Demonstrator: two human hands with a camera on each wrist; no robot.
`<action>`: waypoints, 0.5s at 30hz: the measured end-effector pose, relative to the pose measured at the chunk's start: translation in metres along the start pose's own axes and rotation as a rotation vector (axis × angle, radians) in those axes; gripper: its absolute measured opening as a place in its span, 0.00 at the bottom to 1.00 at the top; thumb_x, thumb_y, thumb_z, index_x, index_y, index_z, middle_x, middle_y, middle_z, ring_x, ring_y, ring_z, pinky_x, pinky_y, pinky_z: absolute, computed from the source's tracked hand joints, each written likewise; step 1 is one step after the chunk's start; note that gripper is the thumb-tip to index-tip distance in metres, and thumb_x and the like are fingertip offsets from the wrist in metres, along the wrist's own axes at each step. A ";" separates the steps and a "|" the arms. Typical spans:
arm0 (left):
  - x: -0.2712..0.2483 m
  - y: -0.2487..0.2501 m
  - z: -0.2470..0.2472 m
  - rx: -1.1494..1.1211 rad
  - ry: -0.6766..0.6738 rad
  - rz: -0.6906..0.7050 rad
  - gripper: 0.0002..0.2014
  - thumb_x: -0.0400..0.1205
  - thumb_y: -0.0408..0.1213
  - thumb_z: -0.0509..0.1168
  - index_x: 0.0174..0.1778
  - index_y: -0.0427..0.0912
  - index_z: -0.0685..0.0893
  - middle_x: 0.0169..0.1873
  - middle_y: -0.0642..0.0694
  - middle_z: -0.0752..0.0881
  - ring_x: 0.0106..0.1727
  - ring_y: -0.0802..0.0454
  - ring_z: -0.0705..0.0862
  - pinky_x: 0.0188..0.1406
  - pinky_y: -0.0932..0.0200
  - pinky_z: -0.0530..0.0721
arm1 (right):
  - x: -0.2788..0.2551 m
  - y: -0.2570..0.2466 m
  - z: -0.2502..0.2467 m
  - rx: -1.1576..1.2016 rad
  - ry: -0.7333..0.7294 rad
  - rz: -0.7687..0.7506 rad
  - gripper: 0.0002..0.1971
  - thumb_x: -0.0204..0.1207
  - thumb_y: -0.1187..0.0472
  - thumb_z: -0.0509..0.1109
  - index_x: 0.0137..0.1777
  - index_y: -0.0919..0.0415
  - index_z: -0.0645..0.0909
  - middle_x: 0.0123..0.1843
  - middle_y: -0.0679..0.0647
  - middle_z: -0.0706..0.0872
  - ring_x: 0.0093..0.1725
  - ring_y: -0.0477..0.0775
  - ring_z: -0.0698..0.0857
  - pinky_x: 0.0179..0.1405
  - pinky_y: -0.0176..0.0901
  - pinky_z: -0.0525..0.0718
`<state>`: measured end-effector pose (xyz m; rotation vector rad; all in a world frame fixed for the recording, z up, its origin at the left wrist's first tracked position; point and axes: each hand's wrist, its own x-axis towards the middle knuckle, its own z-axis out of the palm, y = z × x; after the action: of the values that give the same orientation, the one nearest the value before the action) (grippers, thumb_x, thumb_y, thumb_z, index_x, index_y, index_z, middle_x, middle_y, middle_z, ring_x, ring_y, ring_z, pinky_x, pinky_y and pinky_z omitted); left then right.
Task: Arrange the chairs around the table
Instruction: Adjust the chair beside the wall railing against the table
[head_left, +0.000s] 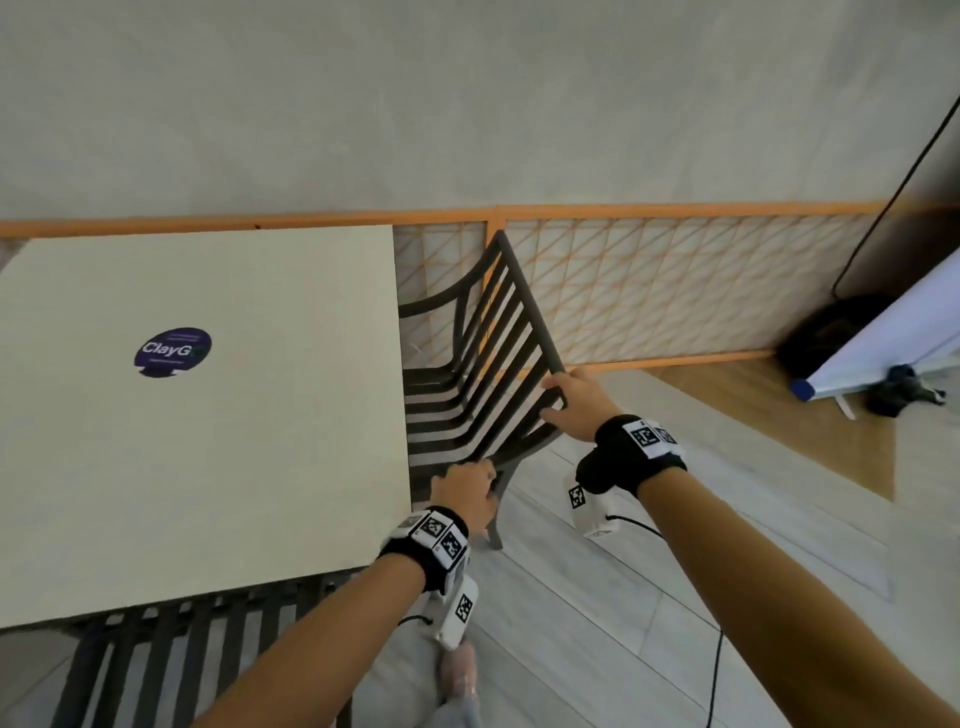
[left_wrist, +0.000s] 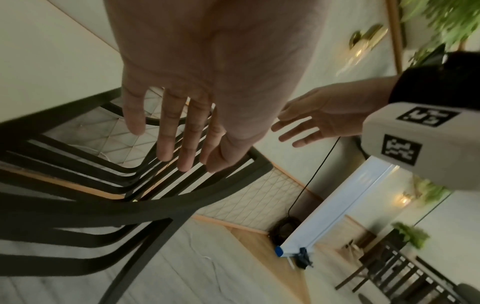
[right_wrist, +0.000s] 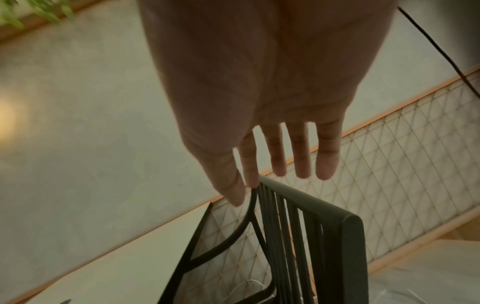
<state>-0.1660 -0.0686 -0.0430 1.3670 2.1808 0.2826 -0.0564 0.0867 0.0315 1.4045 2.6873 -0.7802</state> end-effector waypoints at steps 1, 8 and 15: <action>0.017 -0.001 0.001 0.011 -0.008 0.006 0.16 0.80 0.35 0.63 0.64 0.43 0.77 0.62 0.42 0.84 0.66 0.40 0.80 0.68 0.39 0.77 | 0.015 0.005 0.002 0.001 0.026 0.016 0.22 0.76 0.59 0.69 0.71 0.58 0.74 0.71 0.62 0.70 0.70 0.65 0.72 0.70 0.54 0.75; 0.110 -0.005 0.034 0.161 -0.169 0.043 0.39 0.76 0.27 0.69 0.81 0.41 0.56 0.77 0.38 0.67 0.75 0.38 0.71 0.73 0.43 0.76 | 0.088 0.042 0.029 0.076 0.160 0.174 0.34 0.73 0.65 0.69 0.76 0.48 0.60 0.75 0.65 0.64 0.66 0.71 0.76 0.61 0.62 0.83; 0.153 -0.019 0.075 0.204 -0.345 -0.130 0.31 0.84 0.35 0.59 0.82 0.48 0.53 0.77 0.37 0.67 0.76 0.26 0.65 0.74 0.31 0.70 | 0.134 0.050 0.057 0.029 0.164 0.098 0.34 0.84 0.62 0.57 0.84 0.54 0.42 0.59 0.66 0.80 0.37 0.54 0.75 0.37 0.46 0.75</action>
<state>-0.1909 0.0495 -0.1647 1.2630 2.0332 -0.2170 -0.1101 0.1884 -0.0711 1.6618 2.7082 -0.7294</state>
